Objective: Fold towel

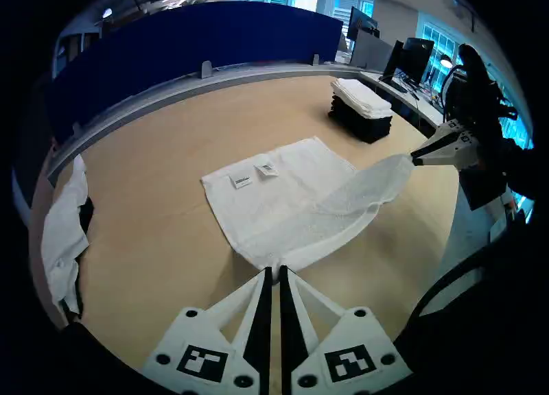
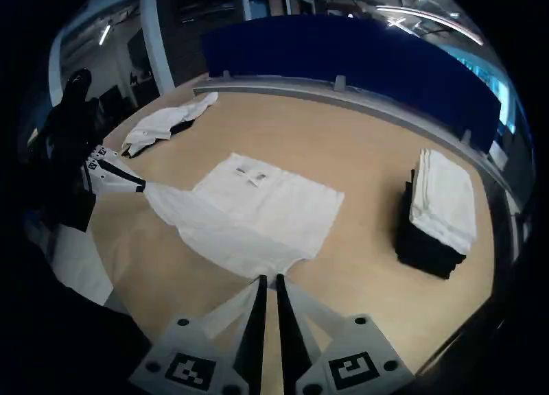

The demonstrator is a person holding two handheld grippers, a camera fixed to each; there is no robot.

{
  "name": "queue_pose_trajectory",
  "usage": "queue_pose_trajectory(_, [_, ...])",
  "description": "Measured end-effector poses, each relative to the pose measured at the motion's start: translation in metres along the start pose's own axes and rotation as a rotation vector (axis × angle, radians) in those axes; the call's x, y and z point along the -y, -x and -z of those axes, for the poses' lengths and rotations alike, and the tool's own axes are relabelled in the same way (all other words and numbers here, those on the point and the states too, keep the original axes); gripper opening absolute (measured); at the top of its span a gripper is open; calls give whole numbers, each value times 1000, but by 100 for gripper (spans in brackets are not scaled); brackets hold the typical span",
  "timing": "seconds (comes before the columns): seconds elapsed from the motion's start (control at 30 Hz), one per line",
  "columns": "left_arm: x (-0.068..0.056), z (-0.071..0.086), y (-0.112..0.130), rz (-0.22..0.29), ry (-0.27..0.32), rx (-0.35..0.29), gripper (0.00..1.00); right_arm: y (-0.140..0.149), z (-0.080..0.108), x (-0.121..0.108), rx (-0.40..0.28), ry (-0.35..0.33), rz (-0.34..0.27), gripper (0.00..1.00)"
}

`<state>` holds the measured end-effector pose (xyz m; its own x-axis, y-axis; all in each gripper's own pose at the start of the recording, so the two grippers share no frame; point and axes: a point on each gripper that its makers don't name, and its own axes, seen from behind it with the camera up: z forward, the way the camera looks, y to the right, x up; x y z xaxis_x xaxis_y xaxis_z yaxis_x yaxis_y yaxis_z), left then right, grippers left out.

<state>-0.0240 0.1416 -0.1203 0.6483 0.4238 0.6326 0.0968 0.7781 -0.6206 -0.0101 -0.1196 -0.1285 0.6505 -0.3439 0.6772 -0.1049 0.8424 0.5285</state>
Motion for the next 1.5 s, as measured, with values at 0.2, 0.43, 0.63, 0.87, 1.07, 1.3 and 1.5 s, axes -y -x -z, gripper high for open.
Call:
queue_pose_trajectory(0.2, [7, -5, -8, 37, 4, 0, 7, -15, -9, -11, -15, 12, 10, 10])
queue_pose_trajectory(0.43, [22, -19, -24, 62, -12, -12, 7, -33, -29, -28, -28, 28, 6, 10])
queue_pose_trajectory(0.63, [40, -37, -43, 73, -25, -25, 7, -49, -46, -45, -39, 44, -3, 10])
queue_pose_trajectory(0.87, [60, -63, -64, 64, -22, -38, 7, -58, -66, -61, -36, 57, -26, 10])
queue_pose_trajectory(1.07, [72, -84, -71, 45, -16, -26, 7, -56, -79, -71, -19, 69, -53, 10])
queue_pose_trajectory(1.3, [74, -95, -68, 26, -10, -3, 7, -54, -89, -76, -7, 75, -72, 10])
queue_pose_trajectory(1.5, [78, -103, -64, 28, -18, 14, 7, -52, -98, -81, 11, 74, -82, 10])
